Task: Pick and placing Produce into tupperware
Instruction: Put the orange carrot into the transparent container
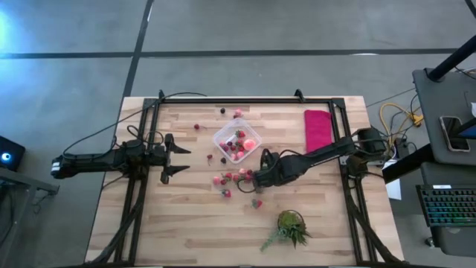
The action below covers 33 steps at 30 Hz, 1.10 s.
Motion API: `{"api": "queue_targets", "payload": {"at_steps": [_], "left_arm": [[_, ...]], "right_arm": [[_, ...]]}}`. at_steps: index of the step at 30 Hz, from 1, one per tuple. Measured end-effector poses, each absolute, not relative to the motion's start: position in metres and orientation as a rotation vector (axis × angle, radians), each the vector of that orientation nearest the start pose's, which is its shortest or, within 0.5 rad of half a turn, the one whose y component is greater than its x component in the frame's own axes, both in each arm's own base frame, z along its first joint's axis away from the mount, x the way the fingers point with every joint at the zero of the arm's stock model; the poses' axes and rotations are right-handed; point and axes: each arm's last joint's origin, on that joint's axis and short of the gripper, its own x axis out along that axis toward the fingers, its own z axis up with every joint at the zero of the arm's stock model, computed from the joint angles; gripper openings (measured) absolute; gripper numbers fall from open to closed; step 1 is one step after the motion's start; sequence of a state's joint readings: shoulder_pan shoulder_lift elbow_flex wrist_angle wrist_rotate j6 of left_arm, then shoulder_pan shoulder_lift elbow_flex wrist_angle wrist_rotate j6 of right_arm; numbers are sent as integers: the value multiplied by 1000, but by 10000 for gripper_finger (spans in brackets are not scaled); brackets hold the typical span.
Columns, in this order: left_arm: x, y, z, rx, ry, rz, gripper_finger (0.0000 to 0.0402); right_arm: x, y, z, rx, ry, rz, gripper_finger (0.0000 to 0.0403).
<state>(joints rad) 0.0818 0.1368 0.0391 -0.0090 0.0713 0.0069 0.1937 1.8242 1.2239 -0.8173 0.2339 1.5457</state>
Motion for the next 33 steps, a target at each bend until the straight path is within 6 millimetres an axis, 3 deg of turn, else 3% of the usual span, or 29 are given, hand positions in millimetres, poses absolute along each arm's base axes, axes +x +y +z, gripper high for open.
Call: {"api": "queue_targets", "payload": {"at_steps": [13,23,33], "left_arm": [[104,6,165,-2,106,10,255],[104,6,165,-1,106,10,255],[104,7,165,-2,111,10,255]], "right_arm": [[352,45,142,1132,1045,-1062,228],[367,41,146,1065,1028,-1004,228],[369,27,149,959,1078,-944,228]]}}
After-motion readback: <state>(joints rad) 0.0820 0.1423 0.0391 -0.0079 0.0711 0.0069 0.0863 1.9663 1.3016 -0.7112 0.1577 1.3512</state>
